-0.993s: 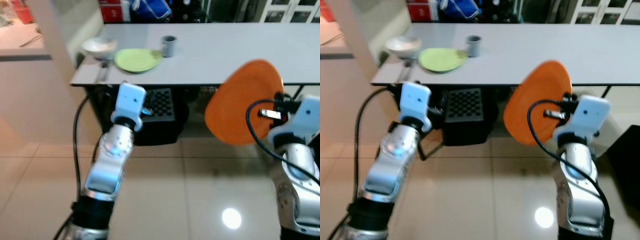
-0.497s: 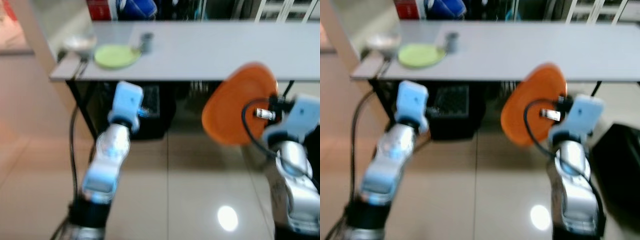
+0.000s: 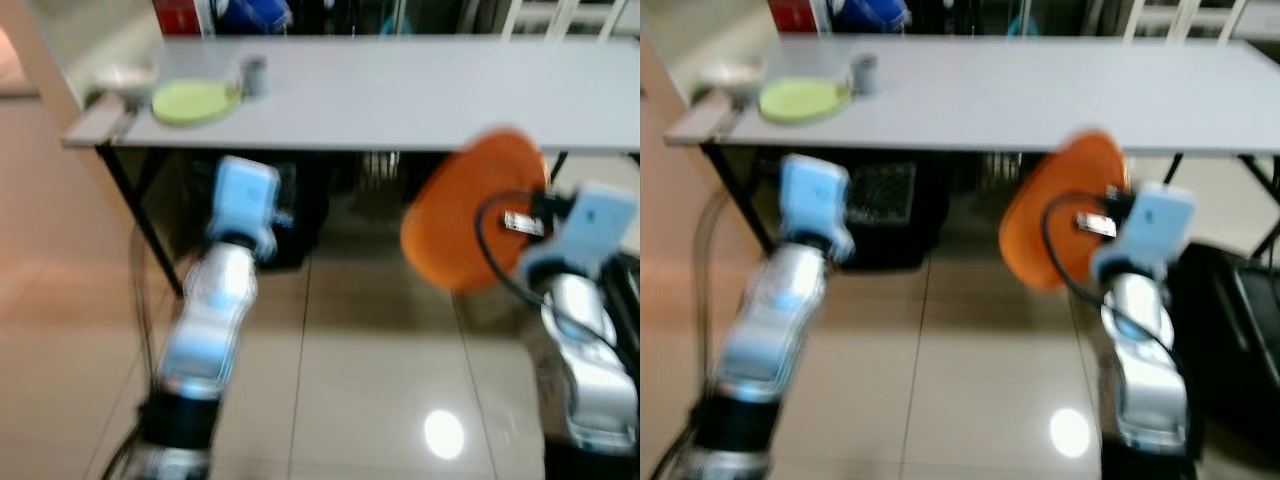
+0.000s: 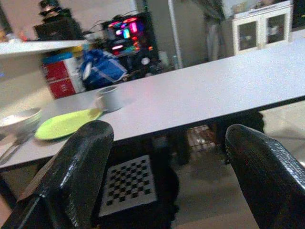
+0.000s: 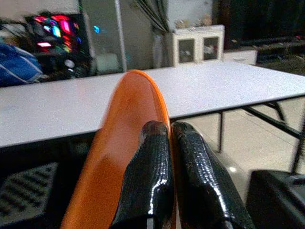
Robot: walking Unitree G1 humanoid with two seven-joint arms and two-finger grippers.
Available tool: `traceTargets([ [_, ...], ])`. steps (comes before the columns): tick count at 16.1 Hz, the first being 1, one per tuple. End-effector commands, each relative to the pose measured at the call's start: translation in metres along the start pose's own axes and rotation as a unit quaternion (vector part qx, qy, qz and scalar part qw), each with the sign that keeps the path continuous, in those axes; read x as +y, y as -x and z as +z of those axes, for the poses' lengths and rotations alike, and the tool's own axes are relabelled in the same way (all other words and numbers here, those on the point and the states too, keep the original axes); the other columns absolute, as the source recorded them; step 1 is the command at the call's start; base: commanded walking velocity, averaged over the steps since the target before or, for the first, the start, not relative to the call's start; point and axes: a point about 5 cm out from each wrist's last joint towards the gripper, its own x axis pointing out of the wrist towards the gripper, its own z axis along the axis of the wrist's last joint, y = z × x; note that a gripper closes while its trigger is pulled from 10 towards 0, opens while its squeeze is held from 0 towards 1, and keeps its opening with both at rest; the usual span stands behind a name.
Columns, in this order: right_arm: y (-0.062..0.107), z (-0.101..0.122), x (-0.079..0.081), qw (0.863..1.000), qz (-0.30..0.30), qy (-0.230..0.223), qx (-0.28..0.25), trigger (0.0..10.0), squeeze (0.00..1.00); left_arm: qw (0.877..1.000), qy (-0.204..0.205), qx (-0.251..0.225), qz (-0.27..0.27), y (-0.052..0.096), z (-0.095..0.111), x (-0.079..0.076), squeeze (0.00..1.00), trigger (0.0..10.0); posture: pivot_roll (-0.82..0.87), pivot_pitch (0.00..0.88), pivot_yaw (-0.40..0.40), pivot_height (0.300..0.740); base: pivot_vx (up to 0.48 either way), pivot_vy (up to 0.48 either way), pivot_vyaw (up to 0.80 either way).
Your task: Setting the table
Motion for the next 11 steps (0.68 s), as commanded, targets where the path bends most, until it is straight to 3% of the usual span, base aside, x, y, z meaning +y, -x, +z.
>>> traceTargets([
  [1,-0.001,0.007,0.005,1.0,0.006,-0.006,-0.015,10.0,0.0,0.999,-0.008,-0.013,0.029,-0.002,0.007,0.015,0.0,10.0,-0.07,0.0,0.039,0.74,0.0,0.0,0.0],
  [5,-0.005,0.011,0.005,0.998,-0.02,-0.052,-0.025,10.0,0.0,0.999,-0.012,-0.032,0.022,-0.011,0.014,0.018,0.0,10.0,-0.07,0.0,0.056,0.74,0.0,0.0,0.0],
  [8,-0.009,0.012,0.002,0.995,-0.036,-0.087,-0.027,10.0,0.0,0.999,-0.005,-0.032,0.02,-0.007,0.014,0.019,0.0,10.0,-0.07,0.0,0.067,0.74,0.099,0.0,0.0],
  [10,-0.011,0.014,-0.002,0.99,-0.053,-0.126,-0.029,10.0,0.0,0.999,-0.005,-0.034,0.015,-0.01,0.014,0.018,0.0,10.0,-0.07,0.0,0.066,0.74,0.308,0.0,0.0],
  [11,-0.012,0.017,-0.005,0.98,-0.068,-0.184,-0.033,10.0,0.0,0.999,0.002,-0.039,0.015,-0.01,0.015,0.018,0.0,10.0,-0.07,0.0,0.069,0.74,0.364,0.0,0.0],
])
